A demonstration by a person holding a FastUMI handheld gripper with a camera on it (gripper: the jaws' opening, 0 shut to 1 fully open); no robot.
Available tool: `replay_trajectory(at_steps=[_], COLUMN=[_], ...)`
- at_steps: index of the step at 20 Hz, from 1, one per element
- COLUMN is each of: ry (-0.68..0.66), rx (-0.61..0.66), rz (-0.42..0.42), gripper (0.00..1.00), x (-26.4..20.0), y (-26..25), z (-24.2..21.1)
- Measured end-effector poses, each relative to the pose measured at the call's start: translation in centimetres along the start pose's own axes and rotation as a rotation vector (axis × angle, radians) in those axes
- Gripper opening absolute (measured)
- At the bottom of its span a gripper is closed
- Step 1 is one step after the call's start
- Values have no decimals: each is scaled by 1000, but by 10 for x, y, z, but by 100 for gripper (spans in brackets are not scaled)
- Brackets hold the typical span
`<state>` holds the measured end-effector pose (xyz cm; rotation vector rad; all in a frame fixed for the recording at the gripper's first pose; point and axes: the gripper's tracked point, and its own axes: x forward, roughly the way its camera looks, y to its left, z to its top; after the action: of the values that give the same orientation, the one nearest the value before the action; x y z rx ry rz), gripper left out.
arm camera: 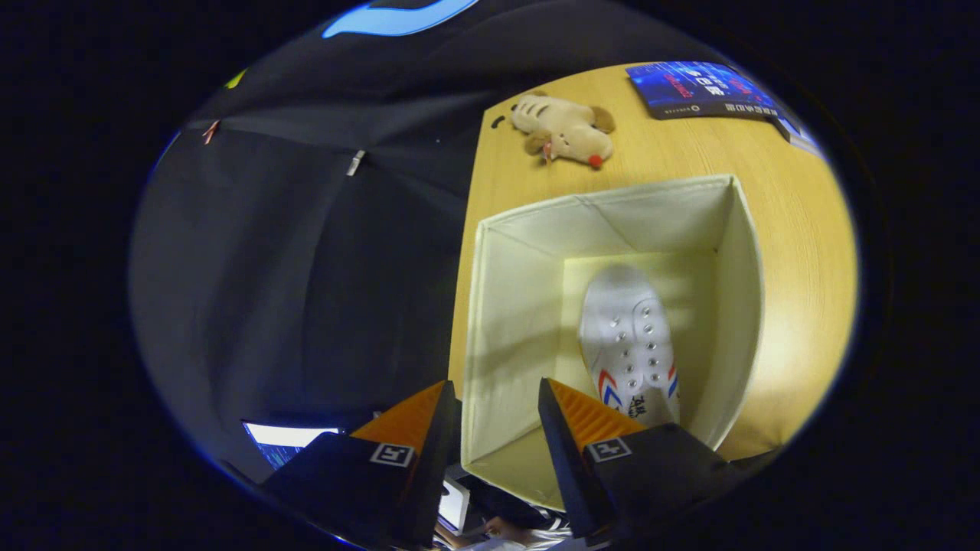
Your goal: Open the storage box then place both shoes into the box .Put the left shoe in first, then the right shoe, with the right side of both shoes facing outward in a uniform manner.
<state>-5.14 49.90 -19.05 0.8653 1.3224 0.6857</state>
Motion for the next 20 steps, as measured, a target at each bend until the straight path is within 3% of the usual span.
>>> replay_trajectory(at_steps=[2,7,14,17,20], ry=[-25,-146,-340,-356,-331], rx=[-33,-81,-82,-18,57], rz=[44,43,-219,-355,-459], gripper=[84,84,84,84,84], x=[-28,-121,-260,-314,-334], y=[5,-39,-186,-262,-338], z=[4,30,59,47,33])
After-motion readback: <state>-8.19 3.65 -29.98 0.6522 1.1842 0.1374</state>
